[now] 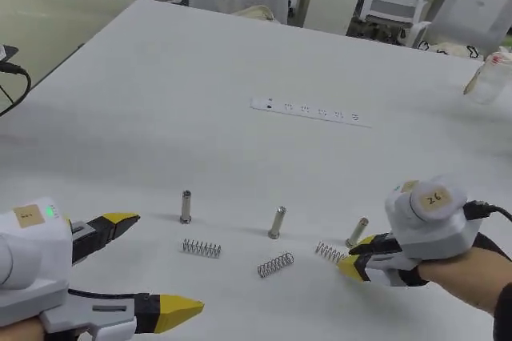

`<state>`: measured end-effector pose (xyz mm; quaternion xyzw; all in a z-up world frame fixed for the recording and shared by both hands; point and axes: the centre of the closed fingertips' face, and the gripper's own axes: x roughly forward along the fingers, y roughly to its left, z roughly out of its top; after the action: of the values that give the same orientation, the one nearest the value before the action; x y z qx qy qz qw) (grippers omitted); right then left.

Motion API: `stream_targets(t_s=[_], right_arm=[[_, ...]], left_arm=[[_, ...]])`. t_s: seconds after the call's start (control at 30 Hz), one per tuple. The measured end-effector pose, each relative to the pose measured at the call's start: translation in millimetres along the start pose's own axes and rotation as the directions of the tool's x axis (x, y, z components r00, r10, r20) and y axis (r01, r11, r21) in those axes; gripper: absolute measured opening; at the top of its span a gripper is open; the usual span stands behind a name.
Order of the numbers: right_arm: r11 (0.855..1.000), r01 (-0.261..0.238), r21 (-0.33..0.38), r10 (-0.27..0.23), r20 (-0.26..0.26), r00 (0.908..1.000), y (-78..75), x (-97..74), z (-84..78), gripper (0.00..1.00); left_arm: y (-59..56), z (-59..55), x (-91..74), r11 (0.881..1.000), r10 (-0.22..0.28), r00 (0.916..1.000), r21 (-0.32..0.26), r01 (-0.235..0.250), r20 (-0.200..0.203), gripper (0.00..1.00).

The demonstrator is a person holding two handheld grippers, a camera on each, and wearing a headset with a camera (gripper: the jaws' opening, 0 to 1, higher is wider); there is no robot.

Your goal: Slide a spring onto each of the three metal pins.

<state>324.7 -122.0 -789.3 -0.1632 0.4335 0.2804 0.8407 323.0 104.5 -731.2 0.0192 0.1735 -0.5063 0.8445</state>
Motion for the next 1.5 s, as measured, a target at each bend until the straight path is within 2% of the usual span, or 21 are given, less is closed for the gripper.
stream_targets(t_s=[0.5, 0.87, 1.3, 1.5], right_arm=[[1.000, -0.009, -0.027, 0.008, -0.040, 0.9992, 0.9, 6.4, -5.7, 0.11], [0.998, -0.008, -0.055, 0.005, -0.050, 0.9987, 2.3, 5.1, -7.8, 0.08], [0.998, -0.031, -0.063, 0.028, -0.043, 0.9987, 18.0, -7.0, -7.2, 0.08], [0.995, -0.053, -0.083, 0.052, -0.022, 0.9984, 33.8, -18.6, 0.3, 0.08]], left_arm=[[-0.8, -0.3, -1.1, 1.000, 0.000, 1.0000, -0.003, 0.000, 0.003, 0.90], [-3.7, 1.4, -1.4, 1.000, -0.005, 1.0000, -0.001, 0.005, 0.008, 0.90], [-19.5, 11.2, -5.9, 0.999, -0.041, 0.9989, 0.030, 0.041, 0.020, 0.85], [-27.6, 14.5, -4.0, 0.997, -0.072, 0.9972, 0.043, 0.071, 0.022, 0.82]])
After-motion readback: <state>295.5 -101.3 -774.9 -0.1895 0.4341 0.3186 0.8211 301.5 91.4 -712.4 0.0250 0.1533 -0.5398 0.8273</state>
